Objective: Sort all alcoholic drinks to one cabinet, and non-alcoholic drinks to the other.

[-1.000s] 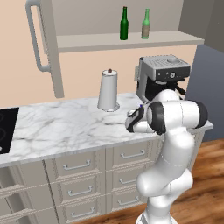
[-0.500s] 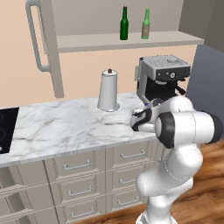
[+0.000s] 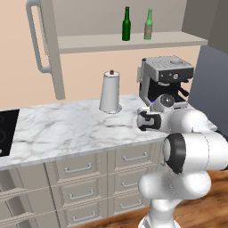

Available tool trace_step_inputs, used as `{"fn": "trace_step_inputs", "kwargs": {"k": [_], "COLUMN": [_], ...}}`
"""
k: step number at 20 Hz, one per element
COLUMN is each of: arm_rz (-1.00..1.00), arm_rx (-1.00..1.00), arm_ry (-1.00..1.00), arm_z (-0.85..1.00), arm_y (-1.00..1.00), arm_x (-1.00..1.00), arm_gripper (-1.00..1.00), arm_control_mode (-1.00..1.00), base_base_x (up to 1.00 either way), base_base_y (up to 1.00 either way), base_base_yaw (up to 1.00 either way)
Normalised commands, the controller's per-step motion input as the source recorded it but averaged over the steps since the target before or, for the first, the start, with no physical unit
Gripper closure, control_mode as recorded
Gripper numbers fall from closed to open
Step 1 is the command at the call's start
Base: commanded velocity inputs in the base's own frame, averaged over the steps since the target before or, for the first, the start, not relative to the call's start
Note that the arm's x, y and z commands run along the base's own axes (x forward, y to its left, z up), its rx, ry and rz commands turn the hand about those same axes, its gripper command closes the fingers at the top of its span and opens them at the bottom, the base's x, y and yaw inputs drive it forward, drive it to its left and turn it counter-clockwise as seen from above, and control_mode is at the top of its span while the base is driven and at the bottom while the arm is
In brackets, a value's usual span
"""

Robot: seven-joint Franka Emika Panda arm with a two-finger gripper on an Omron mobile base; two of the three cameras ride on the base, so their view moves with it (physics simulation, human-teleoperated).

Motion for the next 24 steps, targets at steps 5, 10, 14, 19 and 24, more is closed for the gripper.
{"fn": "trace_step_inputs", "kwargs": {"k": [5,10,14,19,24], "arm_rz": [0.02,0.02,0.03,0.03,0.03], "arm_rx": [-0.04,-0.03,-0.03,-0.03,-0.02], "arm_ry": [-0.03,-0.04,-0.1,-0.09,-0.06], "arm_z": [0.46,0.51,0.48,0.47,0.42], "arm_y": [0.0,0.0,0.0,0.0,0.0], "arm_x": [-0.35,-0.43,-0.48,-0.49,-0.49], "arm_gripper": [1.0,1.0,1.0,1.0,1.0], "arm_control_mode": [-1.0,-1.0,-1.0,-1.0,-1.0], "base_base_x": [0.0,0.0,0.0,0.0,0.0], "base_base_y": [0.0,0.0,0.0,0.0,0.0], "base_base_yaw": [0.0,0.0,0.0,0.0,0.0]}}
